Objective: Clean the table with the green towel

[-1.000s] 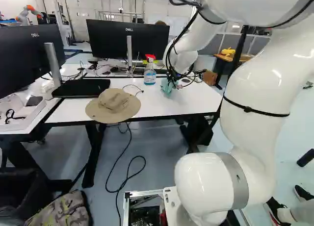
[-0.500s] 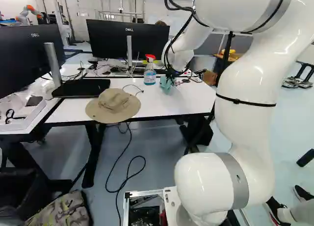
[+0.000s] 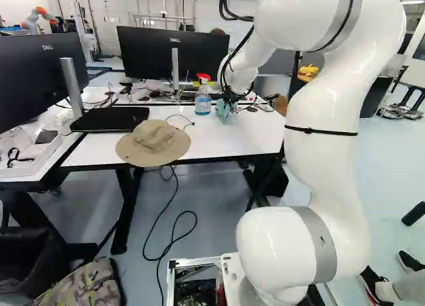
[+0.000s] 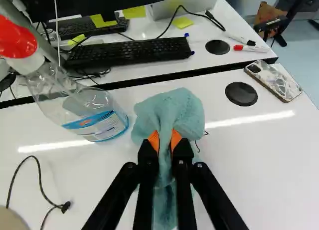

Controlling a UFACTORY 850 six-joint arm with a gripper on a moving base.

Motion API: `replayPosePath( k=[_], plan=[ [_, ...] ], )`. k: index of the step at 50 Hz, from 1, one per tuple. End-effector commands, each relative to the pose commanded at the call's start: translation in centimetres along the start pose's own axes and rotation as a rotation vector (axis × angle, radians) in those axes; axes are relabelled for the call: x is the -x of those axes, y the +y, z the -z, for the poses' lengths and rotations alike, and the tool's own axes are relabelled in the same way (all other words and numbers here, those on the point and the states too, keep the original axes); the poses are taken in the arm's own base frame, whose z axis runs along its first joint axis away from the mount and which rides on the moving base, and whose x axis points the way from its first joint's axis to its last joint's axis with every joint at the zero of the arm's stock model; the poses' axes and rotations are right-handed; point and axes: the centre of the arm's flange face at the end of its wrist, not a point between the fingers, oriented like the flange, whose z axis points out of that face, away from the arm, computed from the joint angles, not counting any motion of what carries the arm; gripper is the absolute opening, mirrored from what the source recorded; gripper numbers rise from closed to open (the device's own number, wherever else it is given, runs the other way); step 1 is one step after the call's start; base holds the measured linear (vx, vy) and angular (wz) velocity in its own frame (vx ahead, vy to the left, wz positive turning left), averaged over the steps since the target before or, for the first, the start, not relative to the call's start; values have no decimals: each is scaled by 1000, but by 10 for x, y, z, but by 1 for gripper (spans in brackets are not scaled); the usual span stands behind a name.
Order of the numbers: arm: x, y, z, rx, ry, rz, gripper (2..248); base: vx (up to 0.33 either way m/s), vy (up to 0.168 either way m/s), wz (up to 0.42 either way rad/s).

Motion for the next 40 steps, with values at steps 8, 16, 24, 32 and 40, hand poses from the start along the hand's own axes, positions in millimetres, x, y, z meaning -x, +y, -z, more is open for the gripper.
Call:
replayPosePath(
  k=[8,16,24,32,40],
  plan=[
    [-9,2,-13,3,10,-3,46,0,0,0],
    [-14,7,-22,8,15,-8,46,0,0,0],
    [-11,10,-31,12,6,-11,46,0,0,0],
    [-5,10,-39,13,-8,-11,46,0,0,0],
    [1,11,-47,14,-23,-11,46,0,0,0]
  ],
)
